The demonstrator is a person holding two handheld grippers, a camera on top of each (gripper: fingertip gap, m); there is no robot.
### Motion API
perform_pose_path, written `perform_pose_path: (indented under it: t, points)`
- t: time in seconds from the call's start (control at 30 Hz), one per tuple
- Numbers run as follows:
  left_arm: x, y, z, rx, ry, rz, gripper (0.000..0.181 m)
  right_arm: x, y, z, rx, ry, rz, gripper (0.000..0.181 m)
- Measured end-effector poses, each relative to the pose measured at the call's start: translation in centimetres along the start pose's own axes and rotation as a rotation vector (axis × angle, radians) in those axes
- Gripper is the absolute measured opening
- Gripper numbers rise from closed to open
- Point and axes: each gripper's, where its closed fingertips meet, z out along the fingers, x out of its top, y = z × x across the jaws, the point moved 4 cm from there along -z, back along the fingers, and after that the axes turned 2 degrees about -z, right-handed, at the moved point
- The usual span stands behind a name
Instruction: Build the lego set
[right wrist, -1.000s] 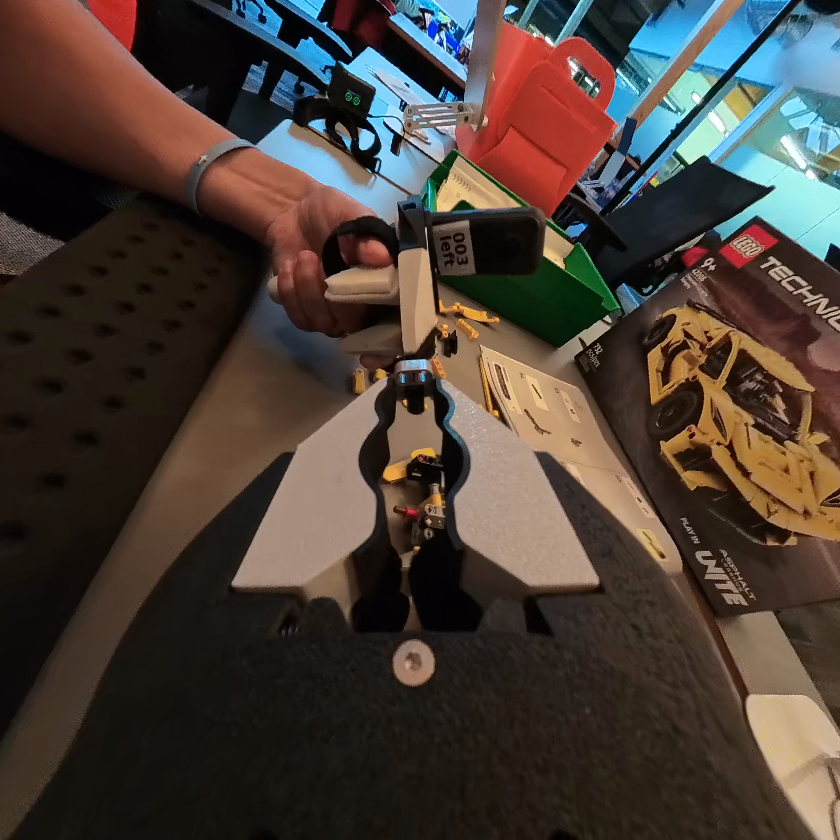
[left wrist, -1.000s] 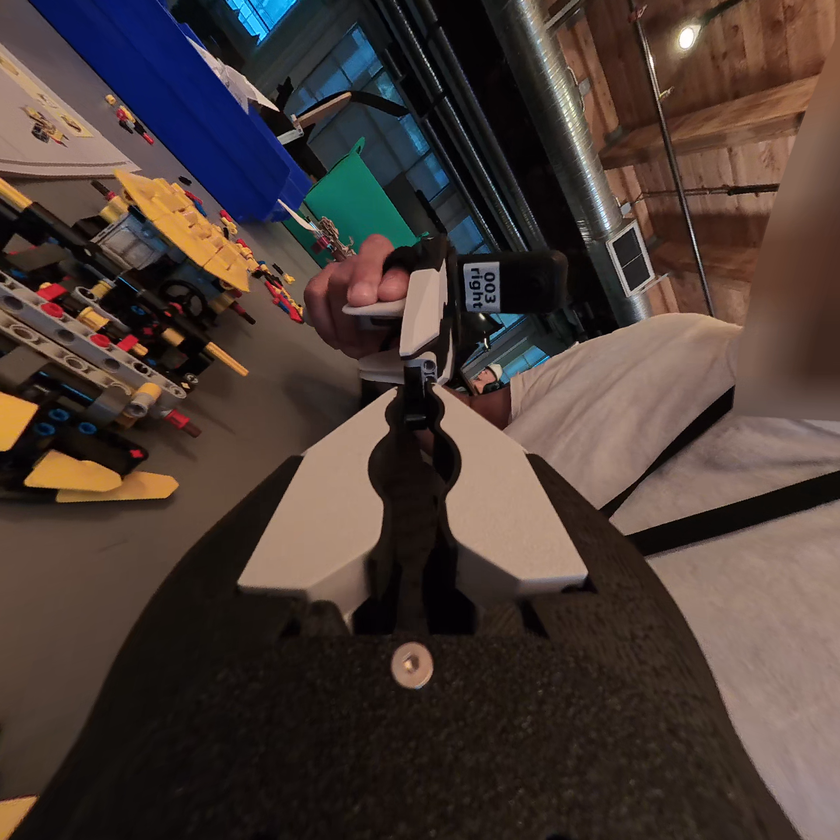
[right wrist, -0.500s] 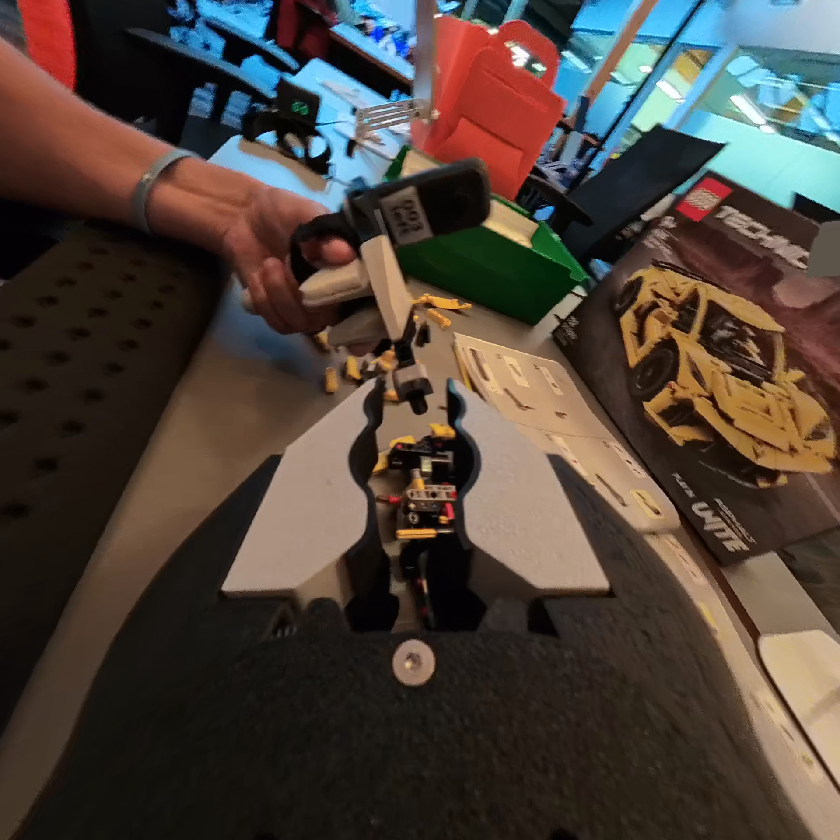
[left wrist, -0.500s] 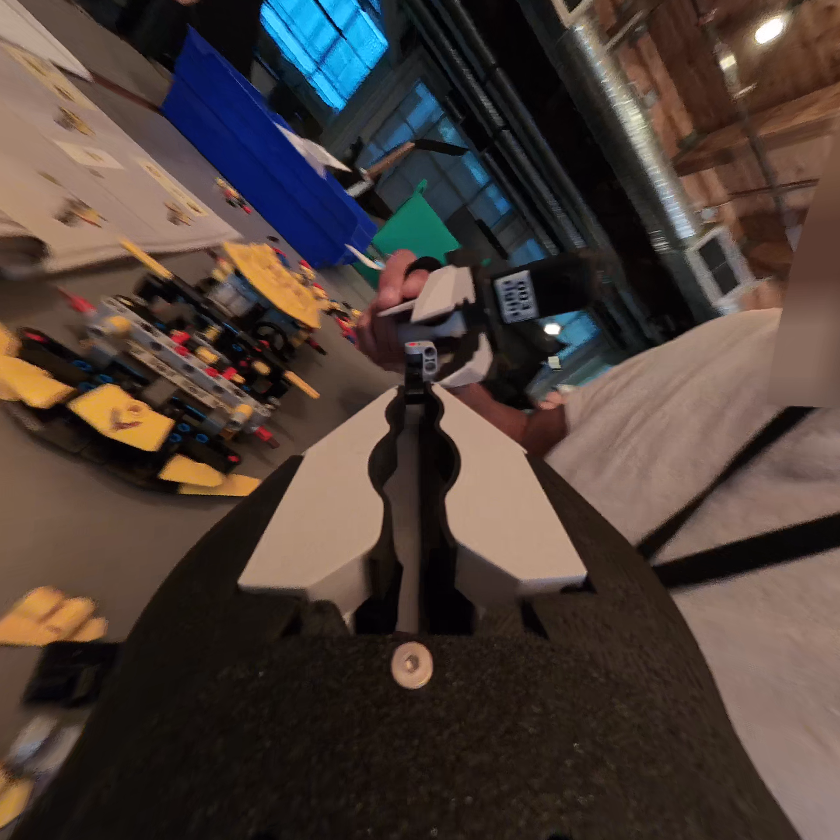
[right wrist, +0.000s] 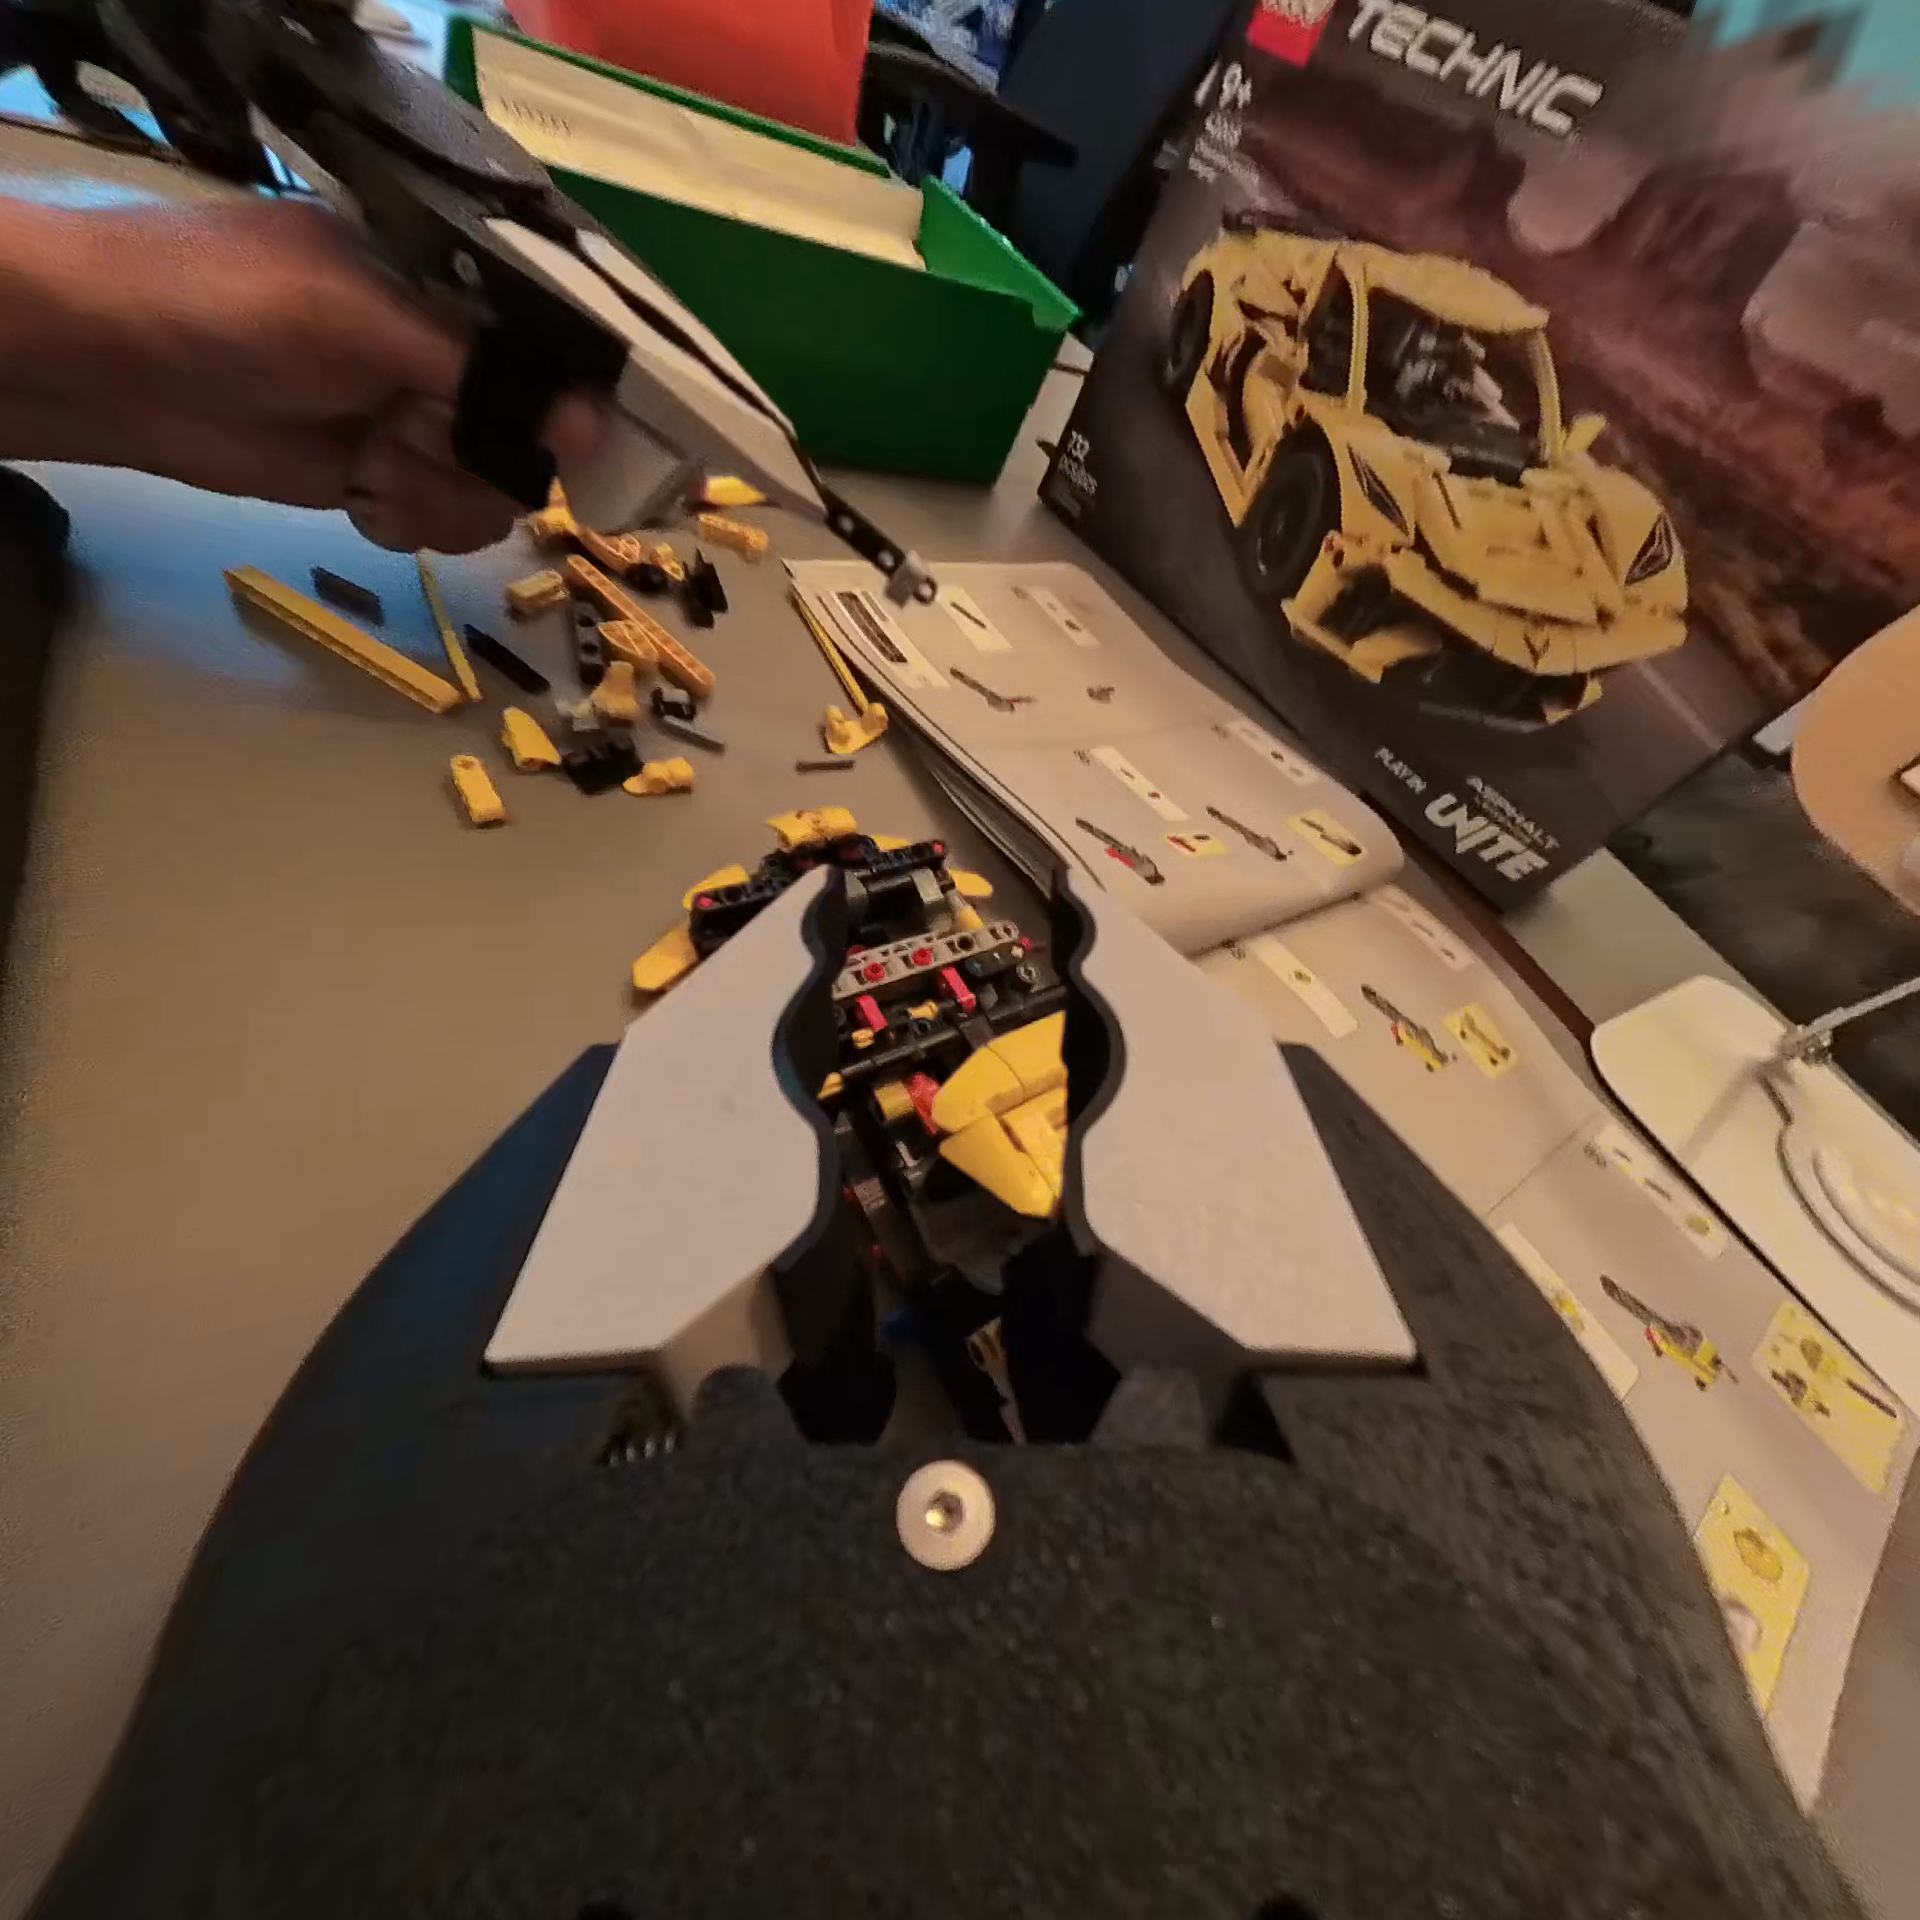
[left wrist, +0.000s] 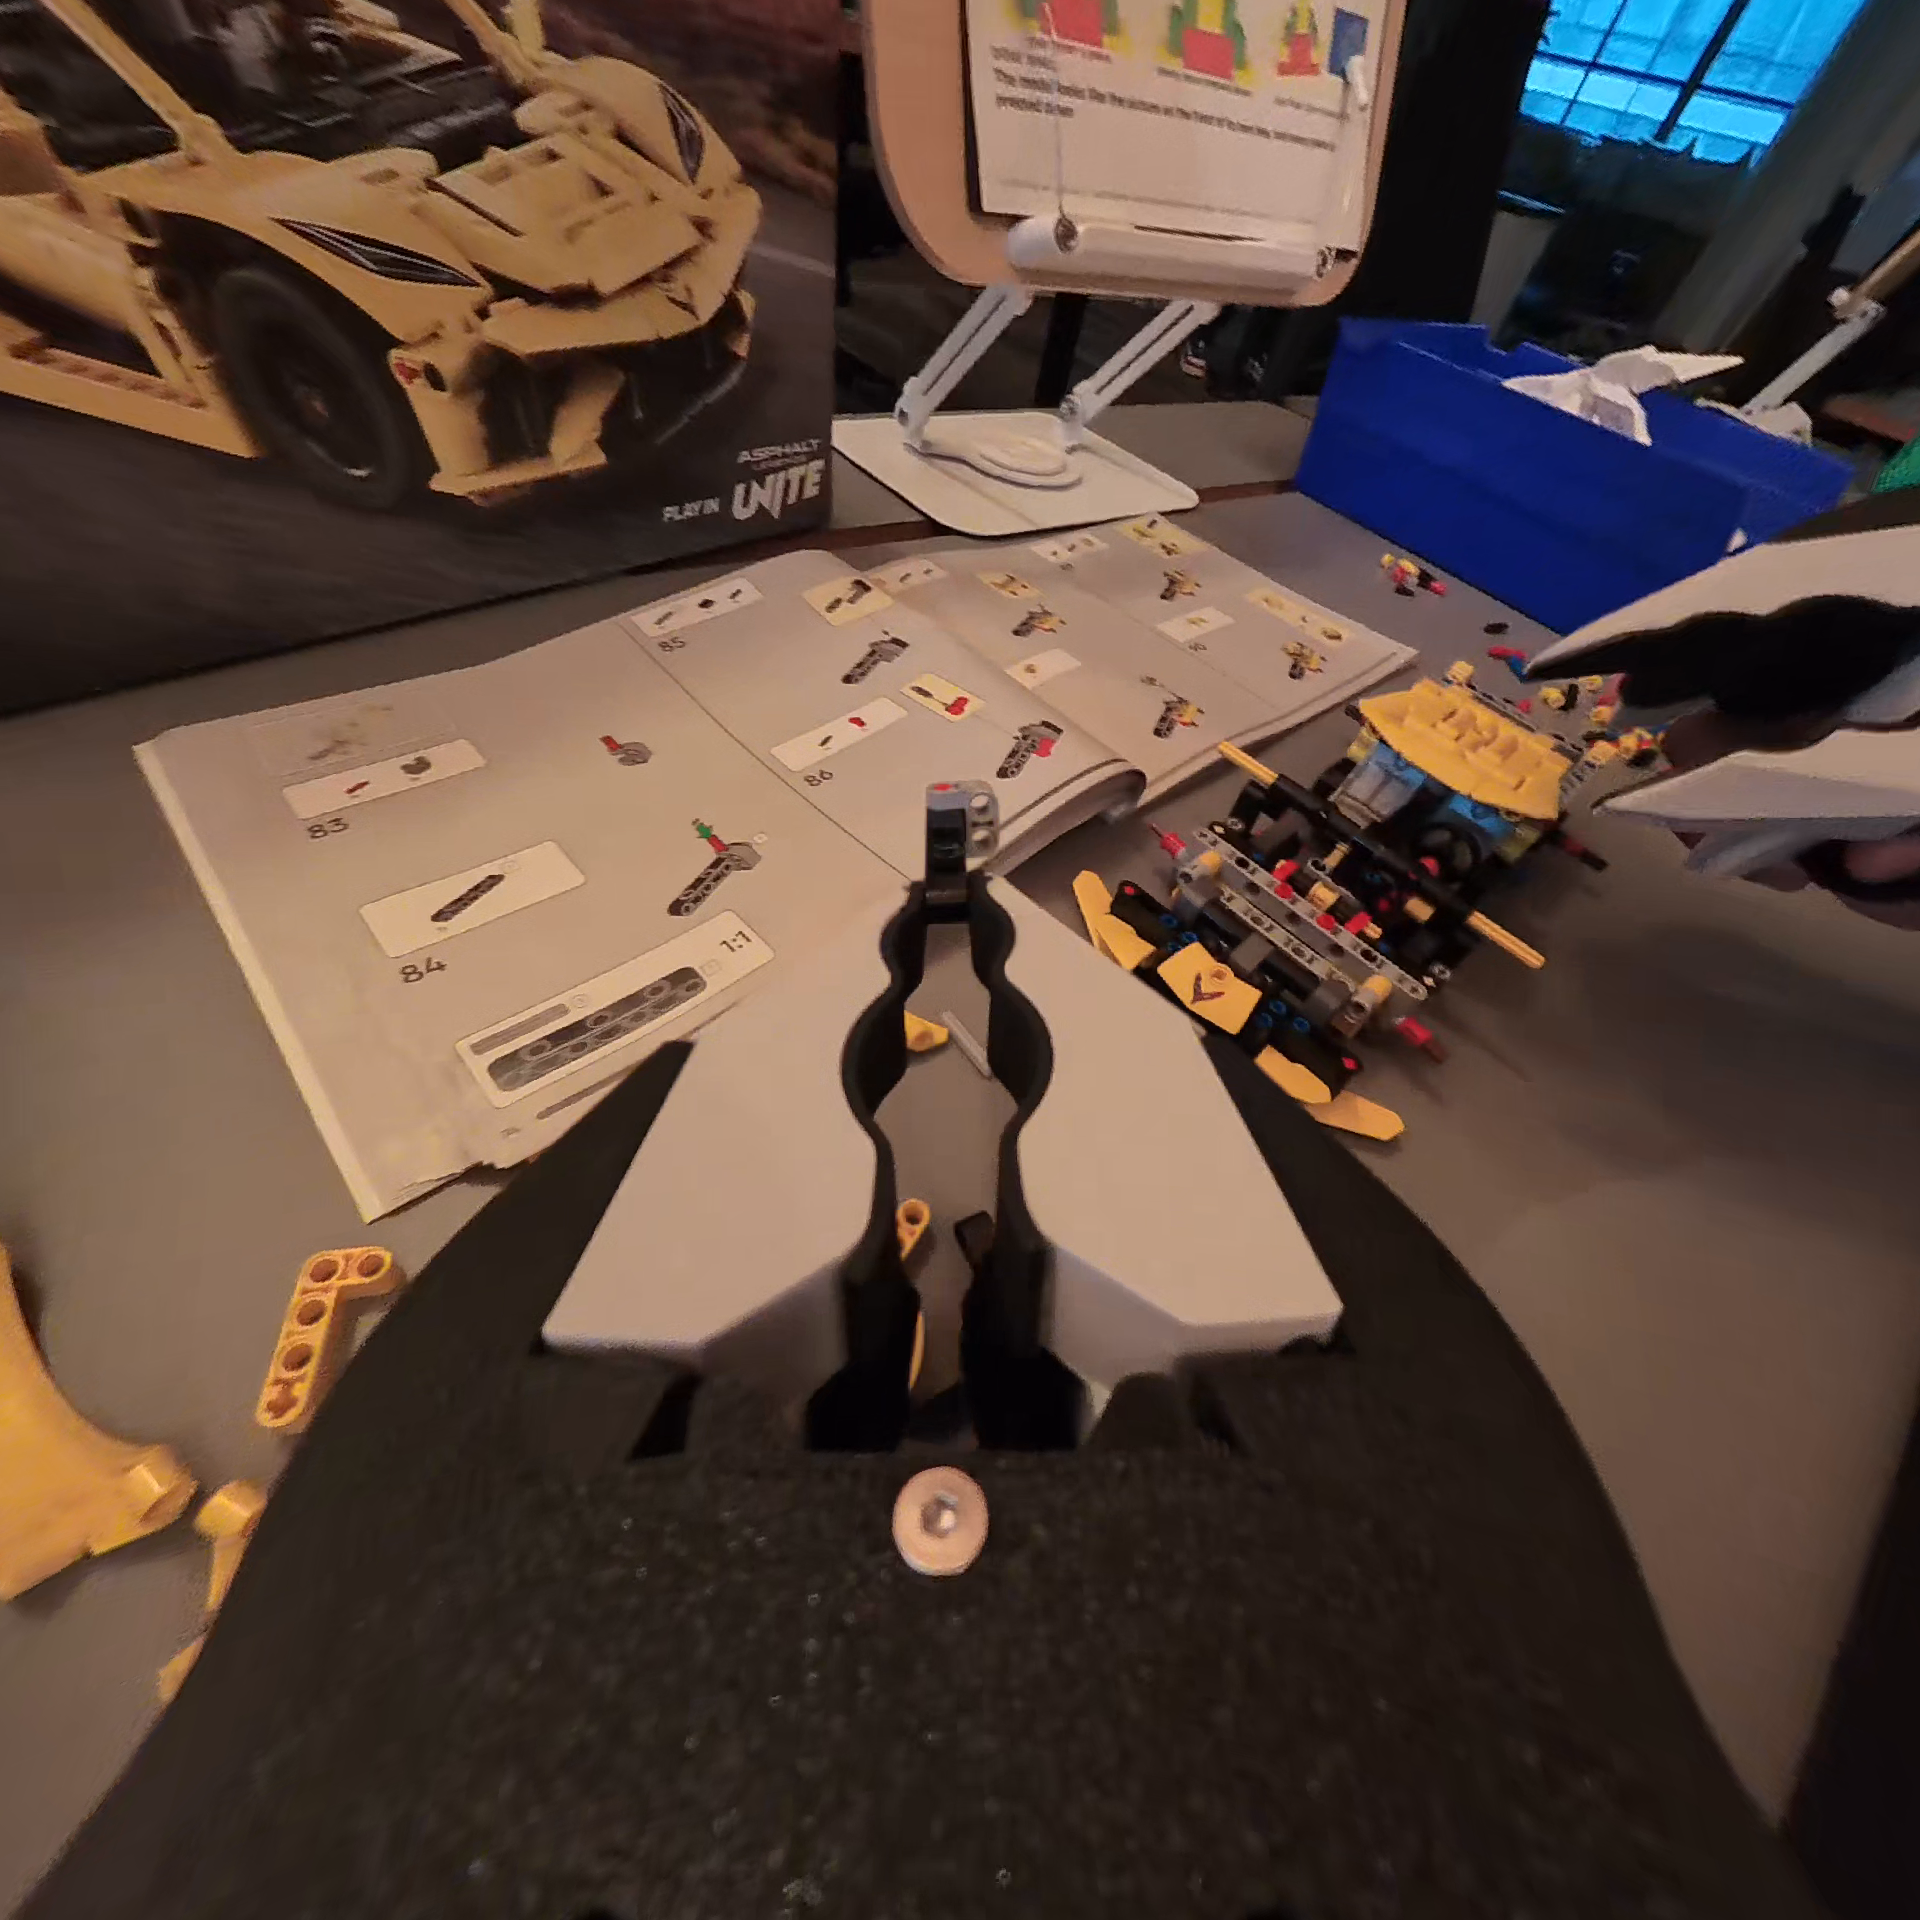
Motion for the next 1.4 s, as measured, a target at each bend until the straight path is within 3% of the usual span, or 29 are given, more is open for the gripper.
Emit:
perform_pose_path:
  t: [0.1, 0.47, 0.7, 0.8, 0.93, 1.03, 1.23, 1.4]
  points:
    - [-0.4, -0.2, 0.3, 0.01, -0.02, -0.019, 0.008, -0.2, 0.8, -0.1, -0.046, -0.015, 0.022, 0.046]
    - [-0.4, -0.4, 0.1, -0.048, 0.012, -0.133, 0.008, -0.1, 1.4, -0.4, -0.054, 0.0, 0.063, 0.039]
    - [-0.6, 0.3, 0.2, -0.045, -0.011, -0.093, 0.007, -0.2, 1.8, -0.6, -0.084, -0.015, 0.06, 0.037]
    - [-0.1, 2.0, 0.2, -0.084, -0.009, -0.081, 0.007, -0.5, 2.6, -0.8, -0.11, -0.018, 0.105, 0.038]
    - [0.9, 6.9, 0.2, -0.227, 0.014, -0.083, 0.007, -1.1, 4.2, -1.3, -0.167, -0.024, 0.178, 0.037]
    - [0.6, 9.3, 1.2, -0.239, 0.018, -0.035, 0.007, -1.7, 5.2, -1.6, -0.197, -0.035, 0.235, 0.037]
    - [0.8, 9.9, 1.8, -0.274, 0.087, -0.011, 0.007, -1.8, 5.7, -1.9, -0.207, -0.037, 0.265, 0.037]
    - [-0.1, 9.9, 2.1, -0.299, 0.036, -0.035, 0.007, -1.5, 5.4, -1.9, -0.204, -0.033, 0.239, 0.035]
